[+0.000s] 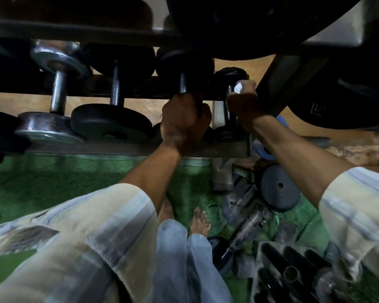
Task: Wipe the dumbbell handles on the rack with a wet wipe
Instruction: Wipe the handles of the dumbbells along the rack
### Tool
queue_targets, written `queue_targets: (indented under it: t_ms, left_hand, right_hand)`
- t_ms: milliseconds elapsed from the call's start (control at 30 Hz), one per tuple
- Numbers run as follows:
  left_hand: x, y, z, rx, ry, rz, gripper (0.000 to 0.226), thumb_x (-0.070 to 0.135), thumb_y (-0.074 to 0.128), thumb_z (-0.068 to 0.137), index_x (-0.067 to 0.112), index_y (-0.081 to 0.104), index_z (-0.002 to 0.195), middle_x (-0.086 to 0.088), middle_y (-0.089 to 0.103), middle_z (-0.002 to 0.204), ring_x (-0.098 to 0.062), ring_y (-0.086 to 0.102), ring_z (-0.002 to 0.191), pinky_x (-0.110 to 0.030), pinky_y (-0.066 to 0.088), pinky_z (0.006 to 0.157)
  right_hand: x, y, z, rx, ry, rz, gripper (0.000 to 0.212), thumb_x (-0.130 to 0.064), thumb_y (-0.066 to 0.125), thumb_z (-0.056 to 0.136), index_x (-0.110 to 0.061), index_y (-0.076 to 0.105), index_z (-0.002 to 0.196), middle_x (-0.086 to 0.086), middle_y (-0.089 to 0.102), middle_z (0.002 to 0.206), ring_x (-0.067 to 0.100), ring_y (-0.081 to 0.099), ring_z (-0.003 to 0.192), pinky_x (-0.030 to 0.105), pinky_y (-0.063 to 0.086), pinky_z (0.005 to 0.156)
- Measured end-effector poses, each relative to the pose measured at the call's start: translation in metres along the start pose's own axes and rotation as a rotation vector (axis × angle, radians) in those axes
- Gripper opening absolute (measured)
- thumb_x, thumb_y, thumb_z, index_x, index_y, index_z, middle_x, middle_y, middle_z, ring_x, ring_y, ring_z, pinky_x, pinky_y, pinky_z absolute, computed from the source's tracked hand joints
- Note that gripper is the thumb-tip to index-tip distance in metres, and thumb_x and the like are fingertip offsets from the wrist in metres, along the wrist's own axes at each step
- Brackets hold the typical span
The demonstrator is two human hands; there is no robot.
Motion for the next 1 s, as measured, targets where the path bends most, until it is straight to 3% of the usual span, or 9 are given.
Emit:
queue_targets:
  t_ms: [133,267,333,467,567,633,700,833,1000]
  left_hand:
    - [-0.001,0.001,0.001,0.005,0.014,0.009,0.03,0.037,0.045,0.085,0.016,0.066,0.086,-0.013,0.07,0.083,-0.037,0.066,0.078,-0.032,0.034,0.062]
    - [-0.002,0.0,-0.001,0.017,0.035,0.019,0.034,0.039,0.041,0.087,0.017,0.067,0.089,-0.012,0.07,0.084,-0.037,0.066,0.081,-0.034,0.039,0.063]
    - [-0.001,-0.002,-0.001,0.013,0.032,-0.007,0.038,0.041,0.038,0.087,0.017,0.067,0.089,-0.012,0.071,0.083,-0.036,0.066,0.078,-0.037,0.046,0.065]
    - [0.003,-0.005,-0.002,-0.016,0.009,-0.025,0.035,0.039,0.041,0.088,0.016,0.067,0.089,-0.013,0.07,0.083,-0.037,0.066,0.079,-0.039,0.049,0.068]
    - [0.005,-0.007,-0.003,-0.013,-0.007,-0.026,0.028,0.035,0.048,0.089,0.016,0.067,0.089,-0.014,0.07,0.085,-0.038,0.066,0.081,-0.038,0.047,0.067]
    - [0.005,-0.009,-0.004,-0.002,-0.045,-0.008,0.023,0.031,0.053,0.091,0.015,0.069,0.093,-0.015,0.071,0.09,-0.038,0.066,0.084,-0.036,0.043,0.066]
    - [0.006,-0.011,-0.007,0.022,-0.116,0.013,0.023,0.03,0.054,0.092,0.014,0.07,0.096,-0.014,0.071,0.093,-0.036,0.066,0.087,-0.034,0.04,0.066]
    - [-0.022,-0.02,-0.016,0.007,-0.261,-0.006,0.037,0.044,0.047,0.089,0.013,0.066,0.093,-0.012,0.068,0.088,-0.034,0.065,0.083,-0.034,0.042,0.062]
    - [-0.043,-0.049,-0.014,-0.118,-0.033,0.063,0.047,0.038,0.052,0.092,-0.003,0.064,0.11,-0.028,0.065,0.104,-0.043,0.062,0.097,-0.047,0.051,0.084]
  right_hand:
    - [0.01,-0.005,0.011,-0.112,0.121,0.035,0.058,-0.013,0.056,0.091,0.003,0.037,0.143,0.009,0.046,0.116,0.006,0.05,0.08,0.02,0.05,0.068]
    - [0.004,-0.029,0.001,-0.227,0.16,0.011,0.011,-0.007,0.056,0.083,-0.011,0.052,0.092,0.003,0.049,0.079,0.014,0.049,0.068,0.021,0.046,0.053]
    - [0.001,-0.035,-0.006,-0.261,0.153,-0.028,0.018,-0.007,0.053,0.086,-0.014,0.049,0.071,0.003,0.047,0.07,0.015,0.045,0.062,0.018,0.04,0.049]
    - [0.007,-0.037,-0.016,-0.327,0.184,-0.101,0.028,-0.001,0.054,0.087,-0.013,0.046,0.063,0.004,0.048,0.073,0.016,0.046,0.068,0.024,0.039,0.061]
    - [0.01,-0.04,-0.025,-0.277,0.151,-0.202,0.022,-0.006,0.058,0.094,-0.01,0.05,0.074,0.007,0.053,0.079,0.018,0.05,0.072,0.018,0.037,0.055]
    - [0.004,-0.038,-0.037,-0.177,0.102,-0.273,0.012,-0.017,0.06,0.099,-0.006,0.056,0.101,0.018,0.062,0.108,0.029,0.061,0.099,0.018,0.043,0.068]
    - [0.001,-0.03,-0.039,-0.044,0.017,-0.411,0.042,-0.023,0.067,0.092,-0.006,0.051,0.127,0.017,0.06,0.125,0.035,0.06,0.115,0.034,0.05,0.084]
    - [-0.01,-0.023,-0.048,0.0,-0.141,-0.519,0.043,-0.016,0.064,0.085,-0.011,0.048,0.125,0.01,0.061,0.108,0.032,0.061,0.102,0.041,0.05,0.079]
    - [-0.033,-0.008,-0.049,-0.043,-0.157,-0.459,0.039,-0.018,0.071,0.082,-0.01,0.053,0.115,0.003,0.056,0.096,0.024,0.057,0.089,0.033,0.045,0.071]
Point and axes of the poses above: each hand's wrist, its own z-axis towards the middle knuckle, its own y-axis out of the palm, x = y × z, the point moved 1 cm from there along z, towards the middle knuckle
